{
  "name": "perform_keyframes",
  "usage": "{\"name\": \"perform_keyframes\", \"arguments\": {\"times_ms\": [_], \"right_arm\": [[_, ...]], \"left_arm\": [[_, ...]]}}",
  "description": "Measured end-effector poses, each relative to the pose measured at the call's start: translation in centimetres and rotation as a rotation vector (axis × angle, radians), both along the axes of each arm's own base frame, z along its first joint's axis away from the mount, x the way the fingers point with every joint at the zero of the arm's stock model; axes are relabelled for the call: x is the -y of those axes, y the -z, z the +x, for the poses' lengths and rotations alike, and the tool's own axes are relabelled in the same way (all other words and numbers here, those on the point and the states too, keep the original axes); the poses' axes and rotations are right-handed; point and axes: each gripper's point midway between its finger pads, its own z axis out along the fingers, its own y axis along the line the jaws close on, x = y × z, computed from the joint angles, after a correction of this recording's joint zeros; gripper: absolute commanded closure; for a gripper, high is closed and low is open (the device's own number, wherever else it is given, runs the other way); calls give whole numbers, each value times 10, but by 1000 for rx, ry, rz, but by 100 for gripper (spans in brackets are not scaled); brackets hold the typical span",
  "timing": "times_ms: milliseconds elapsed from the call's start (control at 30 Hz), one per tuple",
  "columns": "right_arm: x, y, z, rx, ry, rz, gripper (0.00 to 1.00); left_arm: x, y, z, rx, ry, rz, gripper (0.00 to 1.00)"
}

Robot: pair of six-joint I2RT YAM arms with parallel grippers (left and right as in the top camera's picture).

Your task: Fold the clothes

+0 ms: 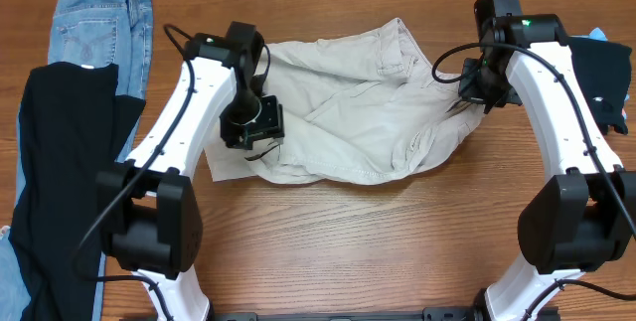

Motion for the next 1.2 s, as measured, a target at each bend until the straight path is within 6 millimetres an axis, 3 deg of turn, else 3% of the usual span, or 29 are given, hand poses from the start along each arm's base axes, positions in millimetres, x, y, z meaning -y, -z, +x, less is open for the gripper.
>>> {"name": "perform_keyframes", "arguments": {"times_ms": [167, 467, 500, 567, 600, 667, 900, 1033, 1200], "right_arm": [[0, 0, 0, 0, 0, 0, 93], [0, 0, 0, 0, 0, 0, 93], [0, 0, 0, 0, 0, 0, 93], [0, 0, 0, 0, 0, 0, 93], [0, 0, 0, -1, 0, 0, 93], [0, 0, 0, 0, 0, 0, 93], [0, 0, 0, -1, 0, 0, 93], [0, 0, 0, -2, 0, 0, 93], [0, 0, -1, -4, -1, 1, 93]], "left_arm": [[20, 14, 3, -1, 32, -36, 37], [32, 69, -7, -143, 27, -71, 38], [33, 72, -7, -150, 26, -74, 46], [35, 77, -5, -152, 20, -87, 76], [37, 78, -4, -155, 16, -95, 84], [40, 78, -5, -163, 10, -113, 96], [42, 69, -26, -261, 8, -151, 96], [26, 54, -53, -391, 10, -119, 96], [1, 19, -89, -533, 36, -70, 96]]}}
